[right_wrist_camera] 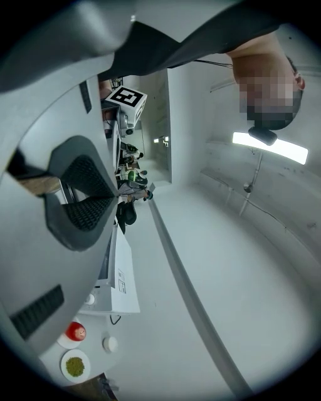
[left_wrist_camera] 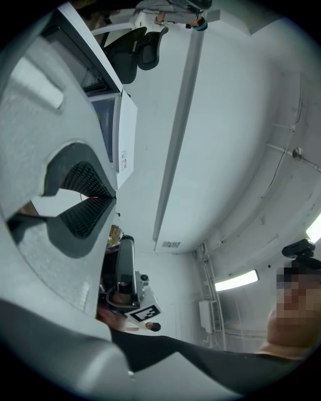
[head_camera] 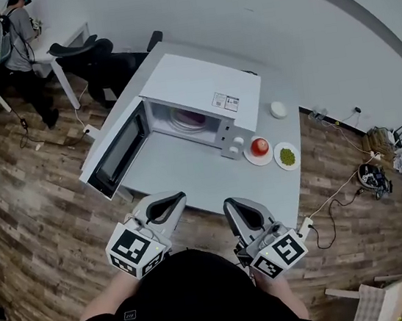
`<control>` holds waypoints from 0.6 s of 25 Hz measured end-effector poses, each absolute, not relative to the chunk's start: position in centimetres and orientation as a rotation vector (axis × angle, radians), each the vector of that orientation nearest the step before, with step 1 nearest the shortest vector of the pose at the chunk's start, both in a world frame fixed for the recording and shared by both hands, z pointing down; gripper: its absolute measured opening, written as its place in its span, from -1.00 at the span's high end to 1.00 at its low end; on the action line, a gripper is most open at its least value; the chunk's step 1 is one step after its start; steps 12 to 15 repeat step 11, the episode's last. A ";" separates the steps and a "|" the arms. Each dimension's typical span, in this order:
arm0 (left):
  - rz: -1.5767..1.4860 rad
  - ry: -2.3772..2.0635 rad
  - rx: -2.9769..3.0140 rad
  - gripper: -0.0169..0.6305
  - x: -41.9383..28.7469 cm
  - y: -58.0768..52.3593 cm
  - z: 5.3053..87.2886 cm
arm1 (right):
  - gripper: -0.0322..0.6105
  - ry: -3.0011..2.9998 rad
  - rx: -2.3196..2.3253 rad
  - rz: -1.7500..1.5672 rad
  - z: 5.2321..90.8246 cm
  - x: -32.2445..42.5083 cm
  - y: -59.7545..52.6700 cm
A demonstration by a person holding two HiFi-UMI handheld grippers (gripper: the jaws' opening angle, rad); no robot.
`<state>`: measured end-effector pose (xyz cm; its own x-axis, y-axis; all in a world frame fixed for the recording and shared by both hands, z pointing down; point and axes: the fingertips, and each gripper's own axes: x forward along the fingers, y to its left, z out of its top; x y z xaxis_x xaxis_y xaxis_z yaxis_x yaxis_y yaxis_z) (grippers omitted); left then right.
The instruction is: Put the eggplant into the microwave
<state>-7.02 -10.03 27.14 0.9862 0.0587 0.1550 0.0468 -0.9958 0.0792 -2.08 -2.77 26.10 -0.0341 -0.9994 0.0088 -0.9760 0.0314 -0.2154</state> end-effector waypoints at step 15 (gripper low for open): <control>0.265 0.104 3.049 0.92 -6.6 -10.1 27.6 | 0.86 2.127 -2.105 -0.270 26.8 -1.2 -2.9</control>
